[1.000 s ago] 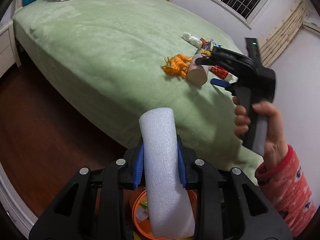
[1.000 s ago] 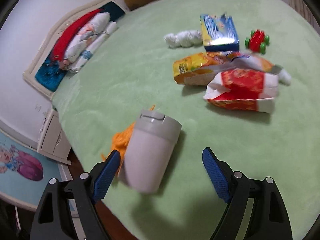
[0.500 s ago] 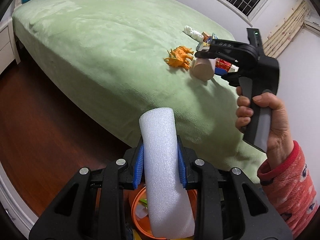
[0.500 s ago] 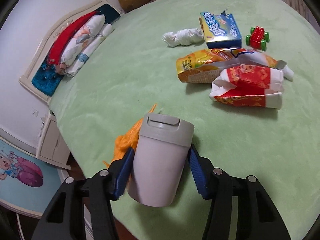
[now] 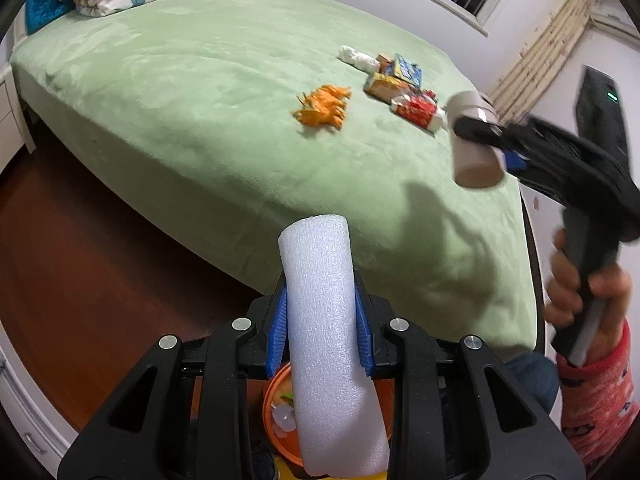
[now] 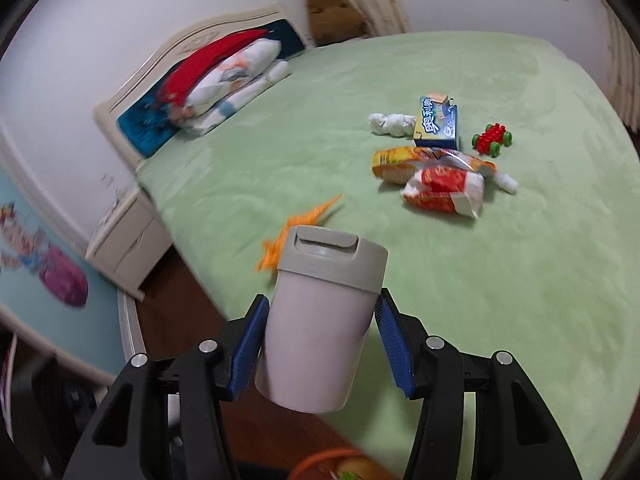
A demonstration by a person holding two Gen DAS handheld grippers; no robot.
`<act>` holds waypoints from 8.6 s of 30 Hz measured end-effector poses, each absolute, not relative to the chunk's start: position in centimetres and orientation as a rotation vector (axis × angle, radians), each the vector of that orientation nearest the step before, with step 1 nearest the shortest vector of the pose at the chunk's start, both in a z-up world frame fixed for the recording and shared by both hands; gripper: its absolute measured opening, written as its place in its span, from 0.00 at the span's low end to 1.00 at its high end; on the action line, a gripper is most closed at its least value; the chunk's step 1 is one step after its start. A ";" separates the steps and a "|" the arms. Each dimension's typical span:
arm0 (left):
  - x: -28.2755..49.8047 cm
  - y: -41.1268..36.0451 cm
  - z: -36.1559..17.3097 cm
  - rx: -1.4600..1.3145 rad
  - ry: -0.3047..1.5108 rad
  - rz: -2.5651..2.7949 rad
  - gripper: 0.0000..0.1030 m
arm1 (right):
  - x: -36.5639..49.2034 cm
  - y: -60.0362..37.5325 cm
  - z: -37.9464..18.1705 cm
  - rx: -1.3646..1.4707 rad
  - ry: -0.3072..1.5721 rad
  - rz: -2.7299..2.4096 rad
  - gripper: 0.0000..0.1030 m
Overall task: Collect trash
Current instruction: 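Lower the foam tube and tumbler into the orange bucket and release both, then grasp the orange dinosaur toy with the left gripper, then grasp the red-white wrapper with the right gripper while the left holds the dinosaur, then lower the dinosaur and wrapper into the orange bucket and open both grippers, then grasp the orange-white snack bag with the right gripper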
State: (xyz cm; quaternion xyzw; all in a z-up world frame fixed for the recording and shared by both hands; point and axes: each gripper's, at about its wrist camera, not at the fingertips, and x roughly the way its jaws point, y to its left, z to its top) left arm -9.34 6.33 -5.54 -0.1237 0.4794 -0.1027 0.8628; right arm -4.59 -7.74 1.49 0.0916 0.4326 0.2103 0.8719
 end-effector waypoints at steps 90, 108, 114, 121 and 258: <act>4.0 2.6 -3.5 -0.058 0.975 -0.159 0.82 | -19.8 -11.1 -7.6 0.016 1.086 0.425 0.85; 13.4 2.1 -8.5 -0.068 1.077 -0.104 0.60 | -19.0 -13.4 -8.3 0.074 1.094 0.377 0.85; 10.8 2.6 -5.9 -0.093 1.025 -0.125 0.60 | -19.3 -12.9 -7.3 0.068 1.064 0.393 0.85; 4.0 2.0 -2.9 -0.079 0.916 -0.171 0.60 | -17.8 -12.9 -5.5 0.058 1.015 0.399 0.85; -11.0 3.5 -13.8 -0.128 1.224 -0.088 0.80 | -18.3 -9.3 -9.1 -0.066 1.165 0.515 0.78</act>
